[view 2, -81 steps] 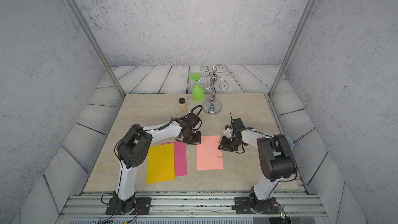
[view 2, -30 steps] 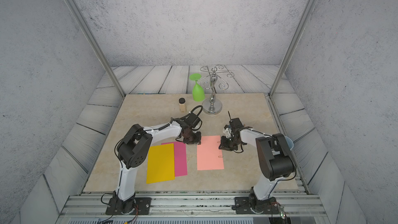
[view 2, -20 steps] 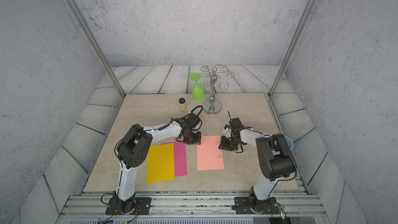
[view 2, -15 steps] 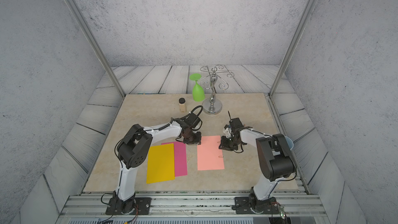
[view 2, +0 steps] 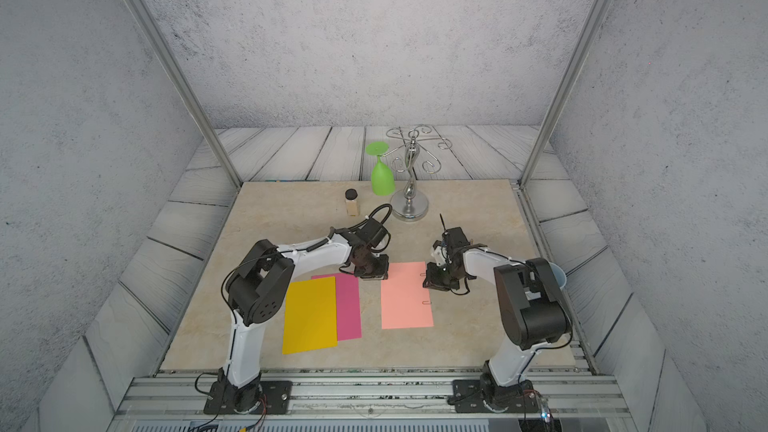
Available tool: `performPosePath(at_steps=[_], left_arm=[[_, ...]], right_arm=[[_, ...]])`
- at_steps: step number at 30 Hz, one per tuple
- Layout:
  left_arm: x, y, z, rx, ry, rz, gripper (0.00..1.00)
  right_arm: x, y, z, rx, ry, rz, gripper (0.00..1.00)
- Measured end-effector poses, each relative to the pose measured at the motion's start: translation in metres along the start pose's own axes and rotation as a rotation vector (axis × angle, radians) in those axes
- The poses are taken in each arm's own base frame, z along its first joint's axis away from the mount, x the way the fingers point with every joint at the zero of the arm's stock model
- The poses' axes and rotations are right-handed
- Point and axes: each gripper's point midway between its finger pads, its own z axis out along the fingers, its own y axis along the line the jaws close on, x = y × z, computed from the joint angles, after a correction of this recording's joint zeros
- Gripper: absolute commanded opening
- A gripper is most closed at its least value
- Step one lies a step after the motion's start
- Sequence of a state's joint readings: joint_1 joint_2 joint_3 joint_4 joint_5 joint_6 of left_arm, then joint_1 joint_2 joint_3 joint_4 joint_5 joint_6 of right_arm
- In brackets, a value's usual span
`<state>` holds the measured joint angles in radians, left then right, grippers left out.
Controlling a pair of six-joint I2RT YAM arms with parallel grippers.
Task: Unclip the paperclips from the documents
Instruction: Pick up the document from the center of the board.
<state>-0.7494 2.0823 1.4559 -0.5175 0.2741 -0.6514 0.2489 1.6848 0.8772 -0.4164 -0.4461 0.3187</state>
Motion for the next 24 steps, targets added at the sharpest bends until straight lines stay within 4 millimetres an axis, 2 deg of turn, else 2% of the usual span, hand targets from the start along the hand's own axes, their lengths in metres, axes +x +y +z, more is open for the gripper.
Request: performPosePath(at_steps=[12, 24], left_arm=[[0.0000, 0.0000, 0.0000, 0.000, 0.000, 0.000, 0.30], [0.0001, 0.0000, 0.0001, 0.000, 0.000, 0.000, 0.30]], right_arm=[[-0.0051, 0.0027, -0.0095, 0.022, 0.008, -0.001, 0.24], [0.0010, -0.0020, -0.0041, 0.029, 0.021, -0.001, 0.21]])
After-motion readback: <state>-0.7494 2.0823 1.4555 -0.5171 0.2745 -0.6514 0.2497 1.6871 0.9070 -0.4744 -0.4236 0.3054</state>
